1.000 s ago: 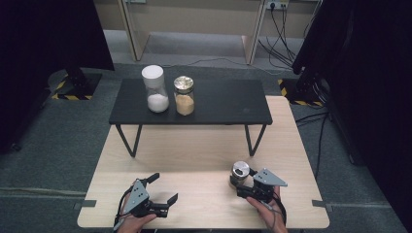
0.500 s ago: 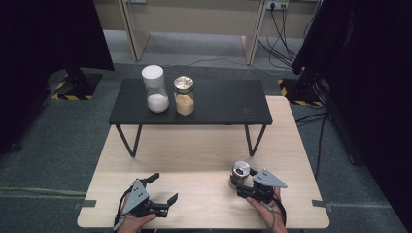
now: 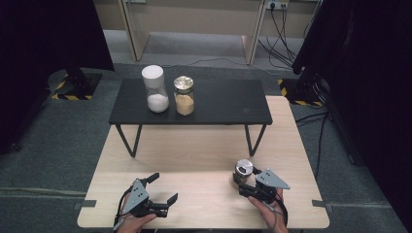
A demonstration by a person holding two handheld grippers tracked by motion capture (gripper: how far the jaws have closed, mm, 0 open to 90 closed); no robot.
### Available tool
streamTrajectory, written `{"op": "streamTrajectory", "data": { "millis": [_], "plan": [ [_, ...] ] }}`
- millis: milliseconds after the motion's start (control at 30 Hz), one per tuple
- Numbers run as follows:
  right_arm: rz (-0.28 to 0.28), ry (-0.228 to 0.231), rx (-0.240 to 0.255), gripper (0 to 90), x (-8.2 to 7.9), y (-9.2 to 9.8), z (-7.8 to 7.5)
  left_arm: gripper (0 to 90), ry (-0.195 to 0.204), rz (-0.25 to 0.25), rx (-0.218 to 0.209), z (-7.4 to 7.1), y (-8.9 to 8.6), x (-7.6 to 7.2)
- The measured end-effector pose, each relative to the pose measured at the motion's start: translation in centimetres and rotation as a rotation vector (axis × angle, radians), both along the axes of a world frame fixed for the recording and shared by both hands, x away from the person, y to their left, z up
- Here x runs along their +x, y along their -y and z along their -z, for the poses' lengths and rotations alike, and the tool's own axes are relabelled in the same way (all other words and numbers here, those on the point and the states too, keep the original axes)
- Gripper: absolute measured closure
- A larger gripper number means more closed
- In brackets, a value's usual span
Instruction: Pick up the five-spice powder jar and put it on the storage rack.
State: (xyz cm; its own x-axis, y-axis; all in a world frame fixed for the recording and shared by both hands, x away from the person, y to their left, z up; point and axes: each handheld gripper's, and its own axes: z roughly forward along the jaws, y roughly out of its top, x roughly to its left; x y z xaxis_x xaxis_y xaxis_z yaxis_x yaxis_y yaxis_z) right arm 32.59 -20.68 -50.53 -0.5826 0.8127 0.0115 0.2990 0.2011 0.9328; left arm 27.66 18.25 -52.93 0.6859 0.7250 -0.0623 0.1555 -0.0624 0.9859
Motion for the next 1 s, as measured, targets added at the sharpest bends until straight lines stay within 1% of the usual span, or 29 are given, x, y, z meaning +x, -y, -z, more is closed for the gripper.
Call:
{"op": "streamTrajectory", "data": {
  "millis": [200, 633, 1000],
  "plan": [
    [-0.002, -0.001, 0.001, 31.2, -0.05, -0.09, -0.01, 1.5, 0.001, 0.000, -0.001, -0.01, -0.01, 0.00],
    [-0.003, 0.014, 0.015, 31.2, -0.37, 0.01, -0.45, 1.5, 0.002, -0.001, -0.003, -0.03, -0.01, 0.00],
    [-0.024, 0.014, 0.024, 31.2, -0.76, -0.28, -0.82, 1.5, 0.002, -0.001, -0.003, -0.05, -0.04, 0.00]
  ]
}}
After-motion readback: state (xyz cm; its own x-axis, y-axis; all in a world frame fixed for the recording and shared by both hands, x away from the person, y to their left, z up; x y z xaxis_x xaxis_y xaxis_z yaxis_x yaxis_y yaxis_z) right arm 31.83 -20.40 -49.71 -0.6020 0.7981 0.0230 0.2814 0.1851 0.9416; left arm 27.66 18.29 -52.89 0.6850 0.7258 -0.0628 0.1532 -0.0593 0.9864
